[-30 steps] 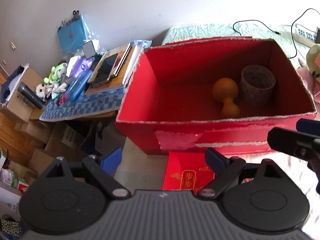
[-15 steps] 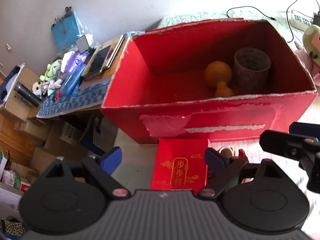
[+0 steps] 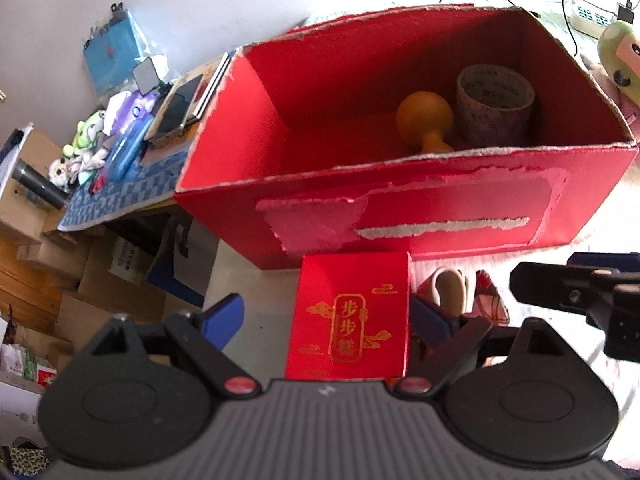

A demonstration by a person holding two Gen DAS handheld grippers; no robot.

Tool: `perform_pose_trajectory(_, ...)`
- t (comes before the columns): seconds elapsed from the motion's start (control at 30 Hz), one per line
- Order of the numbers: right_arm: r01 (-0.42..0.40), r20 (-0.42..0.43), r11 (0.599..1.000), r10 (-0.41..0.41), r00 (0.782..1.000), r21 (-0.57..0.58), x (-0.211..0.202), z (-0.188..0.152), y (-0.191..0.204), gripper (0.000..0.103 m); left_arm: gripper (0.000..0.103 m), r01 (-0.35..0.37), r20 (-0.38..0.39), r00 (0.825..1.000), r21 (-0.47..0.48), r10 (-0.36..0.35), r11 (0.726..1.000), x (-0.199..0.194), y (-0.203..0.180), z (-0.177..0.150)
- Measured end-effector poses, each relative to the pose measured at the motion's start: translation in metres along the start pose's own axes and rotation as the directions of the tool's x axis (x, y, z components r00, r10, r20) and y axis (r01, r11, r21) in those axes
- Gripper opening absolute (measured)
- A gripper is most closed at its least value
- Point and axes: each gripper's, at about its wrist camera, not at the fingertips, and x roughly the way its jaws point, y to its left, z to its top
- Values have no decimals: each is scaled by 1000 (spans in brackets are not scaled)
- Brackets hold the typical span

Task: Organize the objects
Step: 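Grasp the pair of beige shoes with red laces with the right gripper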

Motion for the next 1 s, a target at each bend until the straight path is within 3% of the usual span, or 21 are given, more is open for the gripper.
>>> perform_pose_trajectory(0.33,-6,-45,998,9,999,62,9,0,-13,61,86,143,-32,989,-71,-146,987,10,28,-13)
perform_pose_trajectory(0.53,-28,-89,998,33,995,48,15,0,-10,60,85,228,9,974,-35,-228,973,2,29,-23)
perform_pose_trajectory(0.63,-50,-118,998,54,992,39,20,-1,-8,60,84,293,26,956,-9,-293,956,-4,27,-30)
perform_pose_trajectory(0.8,-62,-151,998,63,987,16,26,-3,-2,60,70,399,28,916,15,-400,917,-9,22,-40)
perform_pose_trajectory(1.0,-65,-182,998,64,981,2,35,-5,4,59,63,466,28,884,26,-467,884,-11,19,-47)
